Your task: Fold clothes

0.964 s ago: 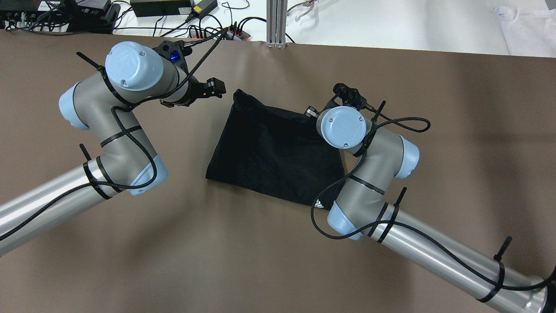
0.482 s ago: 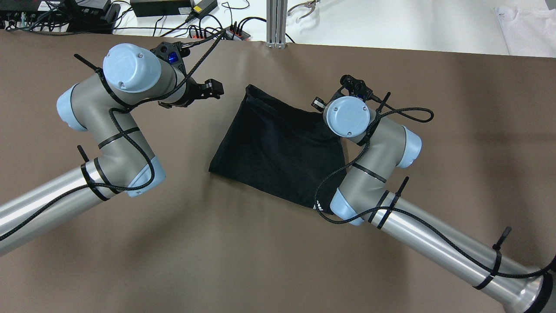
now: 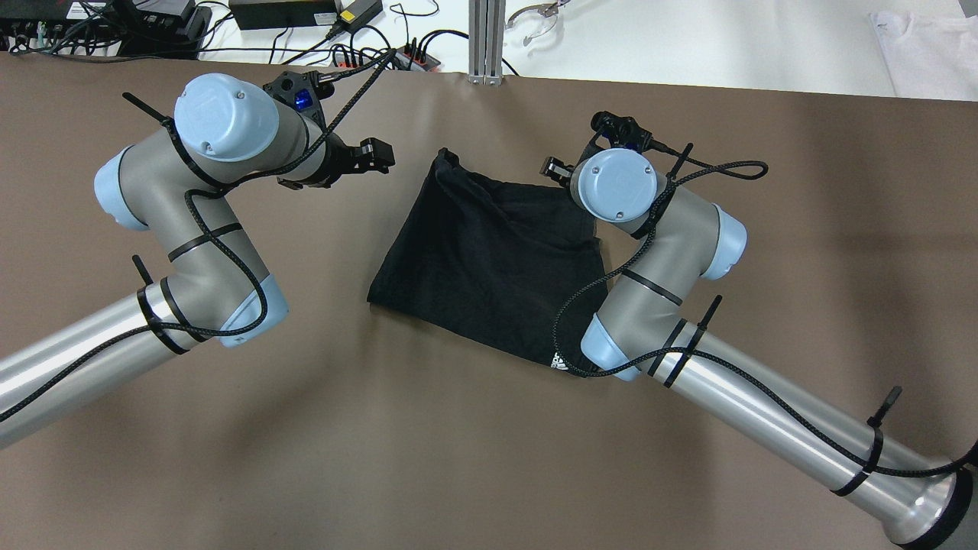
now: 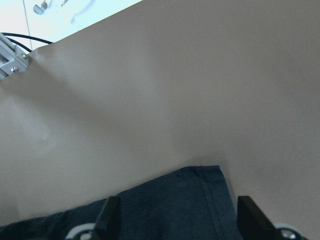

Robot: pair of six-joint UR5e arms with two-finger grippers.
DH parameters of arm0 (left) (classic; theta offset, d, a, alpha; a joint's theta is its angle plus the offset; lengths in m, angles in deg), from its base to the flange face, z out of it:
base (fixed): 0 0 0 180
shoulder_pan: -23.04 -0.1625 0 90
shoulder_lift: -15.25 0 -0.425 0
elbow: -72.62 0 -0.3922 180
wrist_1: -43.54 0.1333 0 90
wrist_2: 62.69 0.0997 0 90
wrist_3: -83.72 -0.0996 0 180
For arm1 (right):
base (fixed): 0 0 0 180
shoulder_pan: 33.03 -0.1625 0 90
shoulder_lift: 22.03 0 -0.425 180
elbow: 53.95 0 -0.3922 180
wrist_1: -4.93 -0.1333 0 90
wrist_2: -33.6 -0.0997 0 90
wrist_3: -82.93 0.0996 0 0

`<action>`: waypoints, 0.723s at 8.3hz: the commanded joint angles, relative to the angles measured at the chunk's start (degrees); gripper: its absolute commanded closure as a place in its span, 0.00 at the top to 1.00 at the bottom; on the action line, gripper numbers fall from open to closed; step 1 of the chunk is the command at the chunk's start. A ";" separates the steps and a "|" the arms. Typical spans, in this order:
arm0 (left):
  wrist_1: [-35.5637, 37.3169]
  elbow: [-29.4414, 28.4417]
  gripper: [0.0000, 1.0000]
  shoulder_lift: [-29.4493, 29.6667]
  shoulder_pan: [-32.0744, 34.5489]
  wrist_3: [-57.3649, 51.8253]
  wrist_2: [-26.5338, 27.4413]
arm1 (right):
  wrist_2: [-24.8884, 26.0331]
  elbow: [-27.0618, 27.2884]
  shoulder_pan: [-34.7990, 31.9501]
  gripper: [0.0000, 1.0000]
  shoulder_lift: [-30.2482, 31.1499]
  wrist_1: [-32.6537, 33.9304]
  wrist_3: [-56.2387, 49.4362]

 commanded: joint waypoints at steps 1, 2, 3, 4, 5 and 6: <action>0.63 2.07 1.00 -3.26 2.00 -7.34 -0.98 | -3.28 0.02 -1.09 0.94 1.29 0.64 -18.86; 0.63 3.74 1.00 -7.54 4.80 -12.34 -3.77 | -3.90 0.11 -1.62 0.94 3.91 0.99 -24.07; 0.63 5.75 1.00 -12.81 7.61 -19.78 -4.41 | -3.91 0.63 -2.76 0.94 6.37 1.08 -28.74; 0.54 8.04 1.00 -19.13 11.12 -30.13 -4.41 | -3.91 0.90 -4.08 0.94 10.14 0.65 -34.70; 0.54 9.45 1.00 -24.15 15.68 -38.06 -4.59 | -4.34 3.95 -6.87 0.94 14.26 1.08 -41.11; 0.63 9.55 1.00 -27.50 20.94 -46.58 -5.37 | -6.26 8.33 -10.99 0.94 20.40 1.08 -50.05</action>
